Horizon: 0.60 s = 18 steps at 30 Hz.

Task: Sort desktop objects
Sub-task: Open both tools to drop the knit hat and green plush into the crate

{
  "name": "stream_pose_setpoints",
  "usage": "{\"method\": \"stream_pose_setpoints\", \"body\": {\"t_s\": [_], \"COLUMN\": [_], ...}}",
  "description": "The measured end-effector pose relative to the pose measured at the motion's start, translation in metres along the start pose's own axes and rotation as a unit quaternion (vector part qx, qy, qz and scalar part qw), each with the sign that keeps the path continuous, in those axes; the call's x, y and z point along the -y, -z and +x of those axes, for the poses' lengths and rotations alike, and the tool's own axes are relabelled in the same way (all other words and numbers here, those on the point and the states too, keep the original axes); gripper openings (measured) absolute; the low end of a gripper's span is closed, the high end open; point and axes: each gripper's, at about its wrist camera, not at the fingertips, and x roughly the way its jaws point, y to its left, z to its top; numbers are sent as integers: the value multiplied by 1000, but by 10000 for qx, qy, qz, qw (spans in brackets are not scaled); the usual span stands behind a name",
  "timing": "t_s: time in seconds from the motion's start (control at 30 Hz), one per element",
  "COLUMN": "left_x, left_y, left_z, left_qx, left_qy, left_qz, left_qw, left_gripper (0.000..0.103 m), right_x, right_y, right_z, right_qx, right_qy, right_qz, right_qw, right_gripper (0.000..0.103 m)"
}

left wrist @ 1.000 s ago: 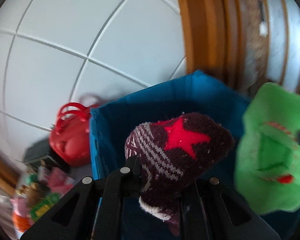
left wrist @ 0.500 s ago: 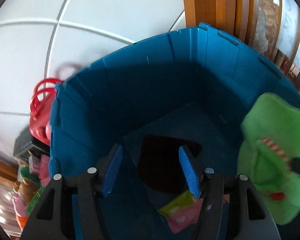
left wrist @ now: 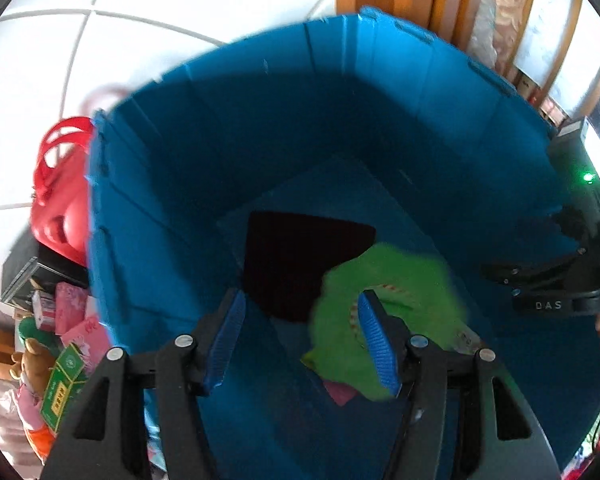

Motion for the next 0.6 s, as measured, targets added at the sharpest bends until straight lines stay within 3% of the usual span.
{"method": "stream_pose_setpoints", "body": {"t_s": [0.07, 0.13, 0.23, 0.43, 0.6], "left_x": [4, 11, 19, 30, 37], "left_y": [3, 8, 16, 29, 44], "left_z": [5, 10, 12, 0, -29], "left_qx": [-164, -389, -520, -526, -307], "left_qy": [89, 187, 235, 345, 396], "left_qz": [60, 125, 249, 323, 387], "left_qw": [9998, 9990, 9981, 9975, 9980], "left_gripper": [58, 58, 58, 58, 58], "right_x": [-1, -7, -20, -31, -32], "right_y": [6, 7, 14, 18, 34], "right_z": [2, 3, 0, -3, -22], "right_qx": [-58, -122, -217, -371, -299], "right_qy": [9, 53, 103, 106, 102], "right_qz": [-58, -188, -388, -479, -431], "right_qw": [10000, 9997, 9990, 9981, 9986], "right_gripper": [73, 84, 89, 94, 96]}}
